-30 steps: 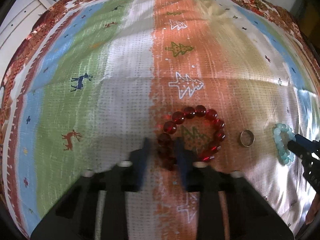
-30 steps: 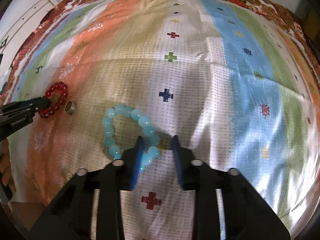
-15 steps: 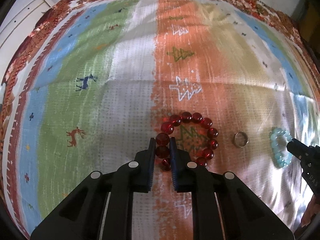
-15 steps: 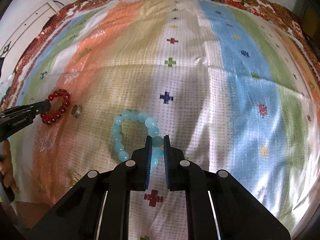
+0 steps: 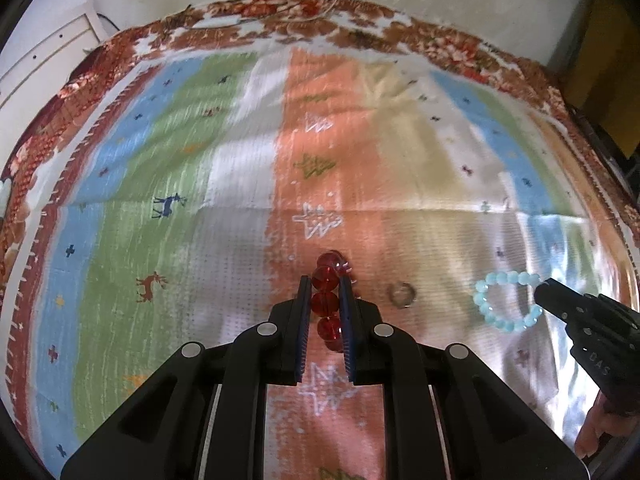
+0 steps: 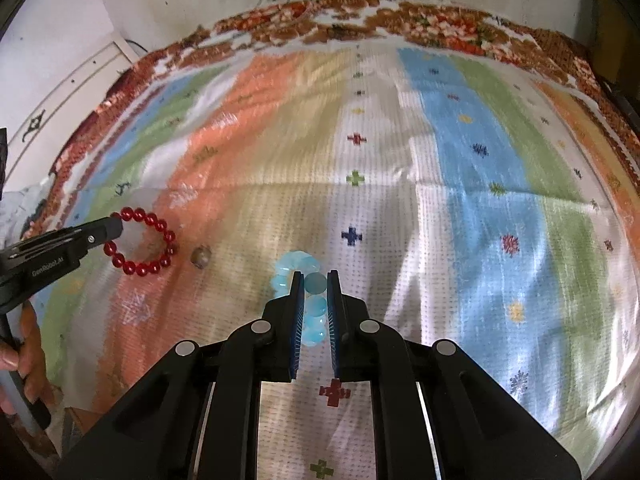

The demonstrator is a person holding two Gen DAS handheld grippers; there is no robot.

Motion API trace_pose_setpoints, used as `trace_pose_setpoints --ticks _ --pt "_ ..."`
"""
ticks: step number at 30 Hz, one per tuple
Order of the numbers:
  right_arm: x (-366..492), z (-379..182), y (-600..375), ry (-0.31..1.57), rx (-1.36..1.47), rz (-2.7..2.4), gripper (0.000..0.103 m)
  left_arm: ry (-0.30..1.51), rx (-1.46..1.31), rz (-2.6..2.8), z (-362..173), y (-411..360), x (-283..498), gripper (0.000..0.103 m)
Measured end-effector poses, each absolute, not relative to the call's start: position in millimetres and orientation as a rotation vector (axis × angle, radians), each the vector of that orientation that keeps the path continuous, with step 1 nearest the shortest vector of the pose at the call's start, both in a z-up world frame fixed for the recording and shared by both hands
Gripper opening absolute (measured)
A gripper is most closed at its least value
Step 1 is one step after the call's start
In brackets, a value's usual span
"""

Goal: Organize jewelry
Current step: 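Lift both held bracelets and carry them over the silver tin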

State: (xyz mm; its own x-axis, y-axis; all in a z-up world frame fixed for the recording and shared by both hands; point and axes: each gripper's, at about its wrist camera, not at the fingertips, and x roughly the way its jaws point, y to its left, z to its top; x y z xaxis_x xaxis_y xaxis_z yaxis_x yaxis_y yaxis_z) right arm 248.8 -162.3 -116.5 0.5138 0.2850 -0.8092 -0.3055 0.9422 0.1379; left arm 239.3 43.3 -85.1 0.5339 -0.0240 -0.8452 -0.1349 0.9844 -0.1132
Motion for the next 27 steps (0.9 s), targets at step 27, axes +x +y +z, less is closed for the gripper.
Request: trace_pose_setpoints --ticks 27 --pt "179.1 -26.3 -170.9 0.554 -0.029 0.402 0.012 0.583 -0.088 0.09 1.1 8.0 157.6 0.013"
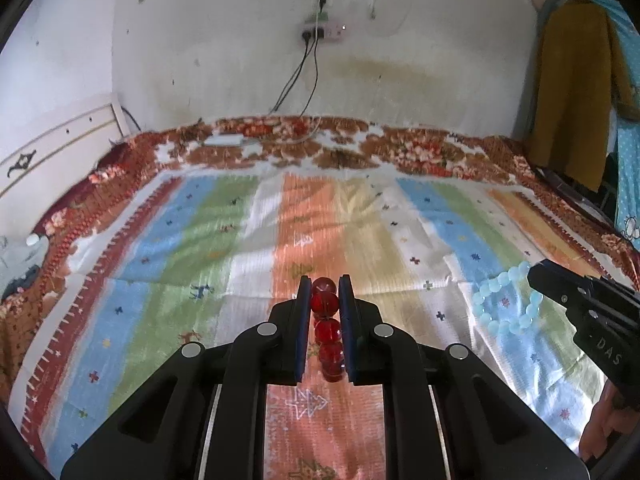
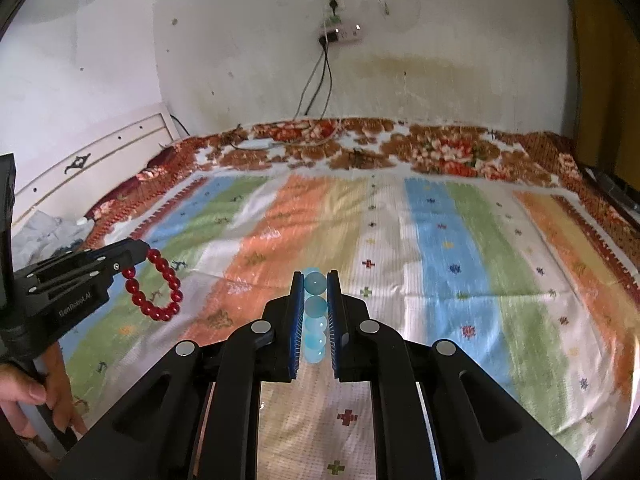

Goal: Organize jewelry
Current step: 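Lift both held bracelets and carry them over the silver tin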

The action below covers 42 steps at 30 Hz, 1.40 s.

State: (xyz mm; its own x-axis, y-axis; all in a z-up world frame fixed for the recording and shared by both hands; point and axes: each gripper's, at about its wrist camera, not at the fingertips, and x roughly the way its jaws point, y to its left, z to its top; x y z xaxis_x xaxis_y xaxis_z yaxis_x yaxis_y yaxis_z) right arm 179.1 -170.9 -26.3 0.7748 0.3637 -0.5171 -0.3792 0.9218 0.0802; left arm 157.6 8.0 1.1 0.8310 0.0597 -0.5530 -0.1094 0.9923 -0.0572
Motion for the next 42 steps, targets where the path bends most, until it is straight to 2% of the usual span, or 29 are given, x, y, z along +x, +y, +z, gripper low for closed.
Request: trace_pose_setpoints --ticks 18,42 --pt "128.5 -5.2 -177.1 0.457 -0.037 0.434 0.012 0.507 -0.084 0.088 16.2 -7.2 109.8 0.013" --pt "78.6 -2.0 -179.5 0.444 -0.044 0.498 0.012 0.485 -0.06 0.051 18.3 -27.2 59.2 0.013"
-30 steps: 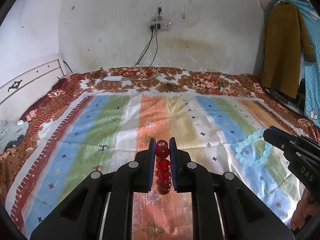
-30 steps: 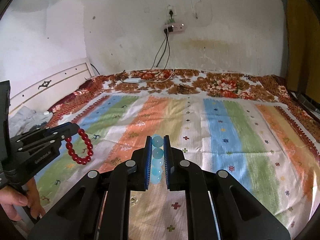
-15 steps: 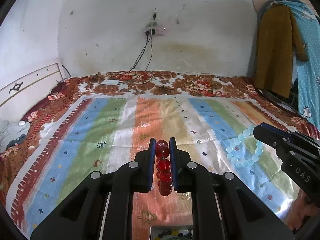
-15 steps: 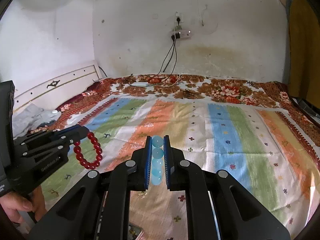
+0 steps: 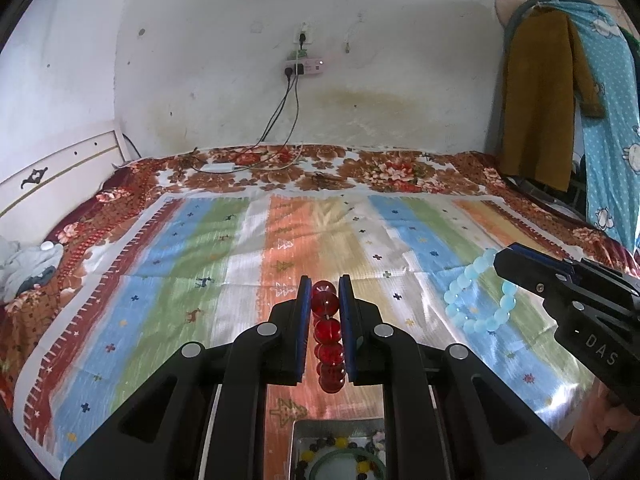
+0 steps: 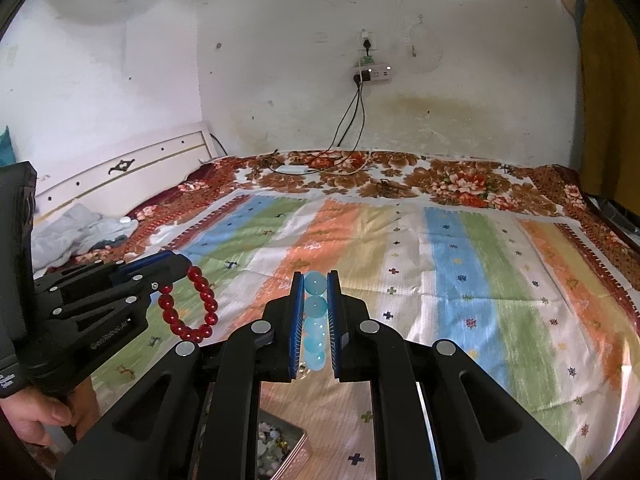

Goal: Organize jewelry
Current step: 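Lift both held bracelets and carry them over the silver tin, then open left gripper dropping red bracelet while right gripper drops blue bracelet into tin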

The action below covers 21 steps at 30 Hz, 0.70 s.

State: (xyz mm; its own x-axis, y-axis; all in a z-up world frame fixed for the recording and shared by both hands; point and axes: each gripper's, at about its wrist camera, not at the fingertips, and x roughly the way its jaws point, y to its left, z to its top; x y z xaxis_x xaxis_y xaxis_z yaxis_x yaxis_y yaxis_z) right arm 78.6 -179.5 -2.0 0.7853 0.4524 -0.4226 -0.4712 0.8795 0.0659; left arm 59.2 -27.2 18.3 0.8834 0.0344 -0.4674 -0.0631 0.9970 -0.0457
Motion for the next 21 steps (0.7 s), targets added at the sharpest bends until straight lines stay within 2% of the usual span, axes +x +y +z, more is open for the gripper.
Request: trace_pose_setpoints --ticks 21 --pt "37.3 -14.7 -162.6 0.469 -0.073 0.608 0.012 0.485 -0.069 0.031 16.4 -31.6 14.2 0.013"
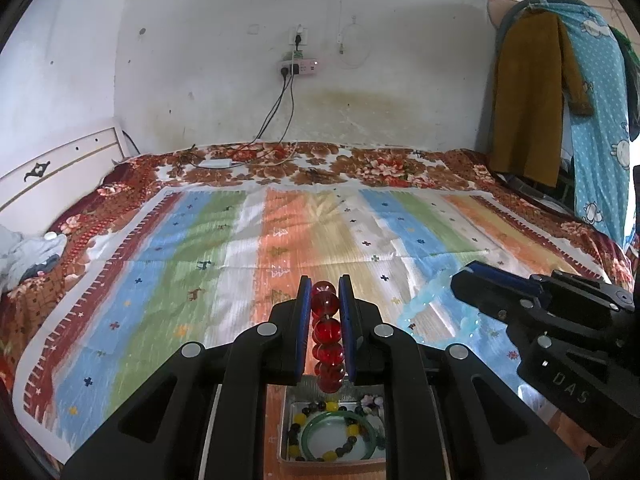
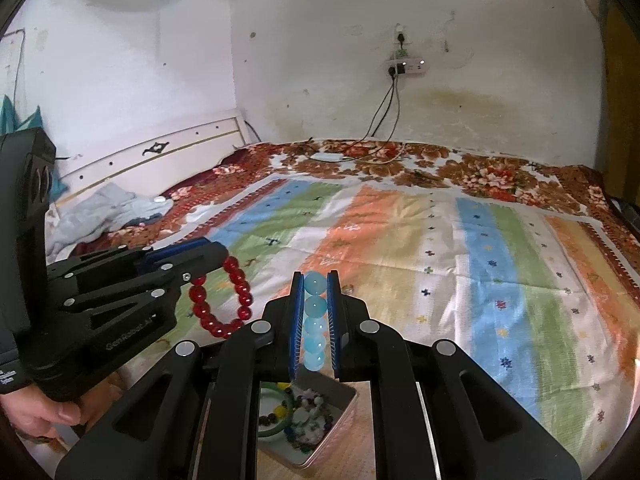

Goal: Organize jewelry
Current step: 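Open left gripper dropping red bracelet while right gripper drops blue bracelet into tin, then move left gripper to silver ring while right gripper approaches gold earrings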

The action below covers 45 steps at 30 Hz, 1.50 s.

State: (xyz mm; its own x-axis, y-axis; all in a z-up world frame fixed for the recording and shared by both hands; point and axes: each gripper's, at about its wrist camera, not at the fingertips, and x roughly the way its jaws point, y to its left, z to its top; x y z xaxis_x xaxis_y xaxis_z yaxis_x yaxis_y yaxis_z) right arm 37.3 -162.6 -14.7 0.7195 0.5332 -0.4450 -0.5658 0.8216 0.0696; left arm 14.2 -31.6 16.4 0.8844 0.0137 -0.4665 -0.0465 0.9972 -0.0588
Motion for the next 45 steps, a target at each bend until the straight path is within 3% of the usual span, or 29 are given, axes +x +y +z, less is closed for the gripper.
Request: trace_pose_setpoints --ticks 5,8,11,20,30,45 --pt "38.0 -21.0 -160.5 0.514 -0.065 0.634 0.012 0.498 -0.071 0.036 14.6 -33.8 12.6 0.015" --pt "42.0 -21.7 -163.6 0.531 -0.042 0.625 0.014 0.489 -0.104 0.042 18.1 -27.4 12.4 0.027" --pt "44.5 -21.7 -166.9 0.539 -0.025 0.615 0.029 0.496 -0.123 0.06 17.1 -21.7 13.2 0.027" --pt "50.1 -22.8 -171.1 0.549 -0.009 0.596 0.032 0.513 -0.156 0.071 15.4 -15.2 15.8 0.029" --pt "64.4 -27.1 -176.0 0.578 0.0 0.565 0.039 0.575 -0.181 0.08 10.1 -4.3 33.4 0.042" --pt "94.6 -32.2 -168.5 0.651 -0.021 0.594 0.045 0.695 -0.214 0.044 -1.3 12.5 80.3 0.052"
